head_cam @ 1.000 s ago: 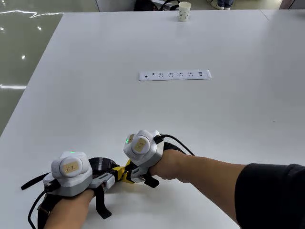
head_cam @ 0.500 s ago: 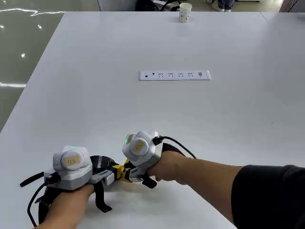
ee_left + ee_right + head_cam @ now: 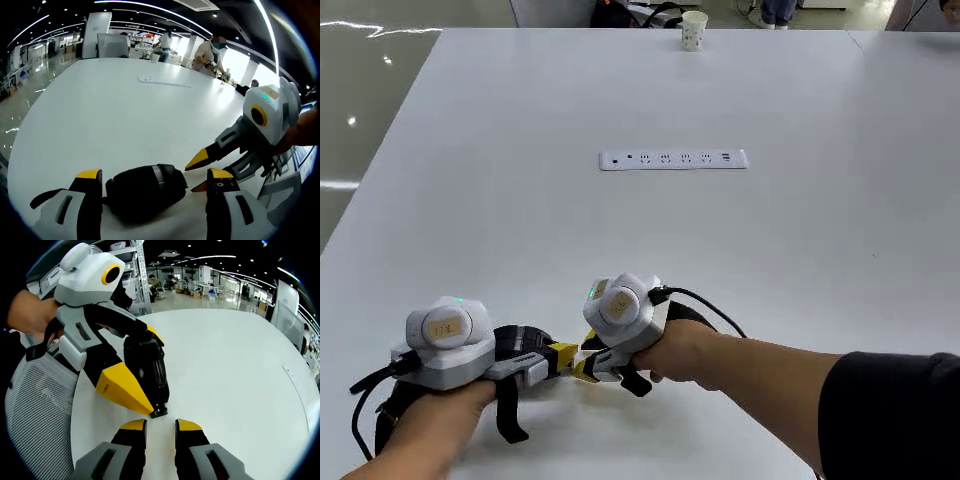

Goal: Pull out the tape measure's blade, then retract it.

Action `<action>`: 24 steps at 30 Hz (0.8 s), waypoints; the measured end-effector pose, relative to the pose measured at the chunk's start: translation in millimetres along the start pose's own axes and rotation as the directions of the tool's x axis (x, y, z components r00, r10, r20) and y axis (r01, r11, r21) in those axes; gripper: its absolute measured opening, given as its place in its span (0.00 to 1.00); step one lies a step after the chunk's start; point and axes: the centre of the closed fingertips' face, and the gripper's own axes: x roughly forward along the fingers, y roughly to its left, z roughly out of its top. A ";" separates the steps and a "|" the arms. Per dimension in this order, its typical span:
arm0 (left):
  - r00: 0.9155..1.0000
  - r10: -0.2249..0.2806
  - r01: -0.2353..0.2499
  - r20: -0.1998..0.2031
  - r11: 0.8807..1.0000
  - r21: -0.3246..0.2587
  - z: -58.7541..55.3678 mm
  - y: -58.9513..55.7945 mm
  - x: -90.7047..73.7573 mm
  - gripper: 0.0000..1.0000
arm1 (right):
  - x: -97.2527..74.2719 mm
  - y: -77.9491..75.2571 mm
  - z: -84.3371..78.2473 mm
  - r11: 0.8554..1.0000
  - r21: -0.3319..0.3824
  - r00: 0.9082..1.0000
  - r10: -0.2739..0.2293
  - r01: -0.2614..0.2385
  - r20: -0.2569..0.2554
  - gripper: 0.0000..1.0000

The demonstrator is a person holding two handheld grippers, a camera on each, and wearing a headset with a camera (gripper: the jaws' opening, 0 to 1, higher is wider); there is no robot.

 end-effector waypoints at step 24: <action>0.977 -0.200 0.211 -0.074 0.950 0.230 -17.9 14.7 -53.1 0.99 | -97.2 -8.1 -58.3 0.983 0.117 0.986 -0.150 0.141 0.071 0.36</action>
